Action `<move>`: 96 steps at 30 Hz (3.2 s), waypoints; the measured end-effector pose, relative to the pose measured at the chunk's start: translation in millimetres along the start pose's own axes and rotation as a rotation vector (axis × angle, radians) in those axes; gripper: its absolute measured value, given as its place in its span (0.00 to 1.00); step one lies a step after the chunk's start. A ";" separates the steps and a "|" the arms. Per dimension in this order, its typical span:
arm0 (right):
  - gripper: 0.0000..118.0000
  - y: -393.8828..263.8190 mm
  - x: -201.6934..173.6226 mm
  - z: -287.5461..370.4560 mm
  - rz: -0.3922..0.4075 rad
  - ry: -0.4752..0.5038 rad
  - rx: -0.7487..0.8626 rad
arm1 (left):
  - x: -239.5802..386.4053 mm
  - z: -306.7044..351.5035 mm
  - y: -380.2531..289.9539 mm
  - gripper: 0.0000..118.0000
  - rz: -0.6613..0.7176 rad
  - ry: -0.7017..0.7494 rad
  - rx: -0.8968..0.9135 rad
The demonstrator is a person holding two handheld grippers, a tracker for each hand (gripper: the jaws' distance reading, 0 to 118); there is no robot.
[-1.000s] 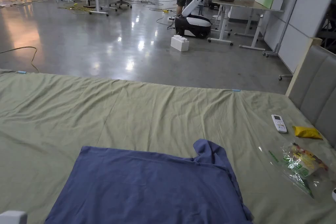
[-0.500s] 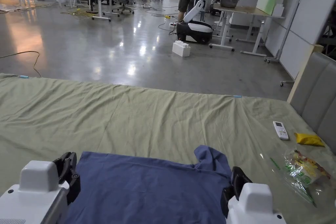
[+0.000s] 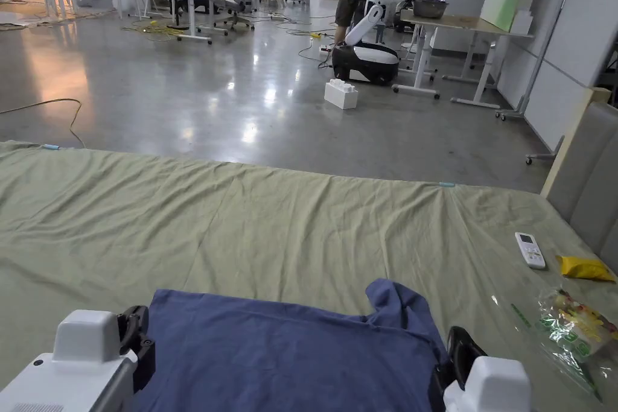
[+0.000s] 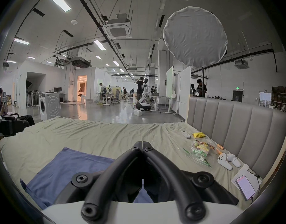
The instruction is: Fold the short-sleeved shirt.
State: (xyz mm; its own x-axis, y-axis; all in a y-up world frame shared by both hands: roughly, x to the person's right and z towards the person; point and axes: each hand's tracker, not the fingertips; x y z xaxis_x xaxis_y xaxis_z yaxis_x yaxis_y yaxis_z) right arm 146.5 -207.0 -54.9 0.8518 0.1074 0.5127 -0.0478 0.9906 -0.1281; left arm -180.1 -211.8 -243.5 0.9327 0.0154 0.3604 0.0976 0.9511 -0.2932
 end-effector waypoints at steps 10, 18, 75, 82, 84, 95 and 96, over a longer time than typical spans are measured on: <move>0.01 -27.2 6.7 -47.3 0.000 0.005 -0.116 | -42.2 -150.2 3.4 0.02 0.082 -0.039 -0.316; 0.01 -52.6 3.2 -88.6 0.030 0.026 -0.184 | -57.2 -275.6 5.9 0.62 0.092 -0.009 -0.516; 0.30 -142.4 50.0 -325.8 0.084 0.119 -0.853 | -41.3 -301.2 -35.5 0.05 -0.179 0.047 -0.488; 0.03 -146.5 44.6 -330.8 0.081 0.126 -0.867 | -42.0 -299.9 -40.5 0.05 -0.157 0.032 -0.513; 0.03 -147.2 41.2 -330.4 0.088 0.110 -0.865 | -40.4 -296.5 -39.9 0.05 -0.146 0.025 -0.521; 0.03 -90.1 62.2 -294.5 0.071 -0.017 -0.617 | -40.9 -262.4 0.2 0.05 -0.128 0.003 -0.409; 0.03 -79.0 66.3 -290.4 0.075 -0.025 -0.598 | -41.3 -256.8 6.7 0.05 -0.123 0.005 -0.396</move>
State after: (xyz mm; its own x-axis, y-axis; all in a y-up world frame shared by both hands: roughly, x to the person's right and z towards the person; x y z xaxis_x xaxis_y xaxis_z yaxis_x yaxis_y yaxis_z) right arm 358.2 -302.7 -257.4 0.8444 0.1843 0.5030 0.2008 0.7616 -0.6161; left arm -128.8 -285.3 -487.8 0.9071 -0.0932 0.4104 0.3336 0.7537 -0.5662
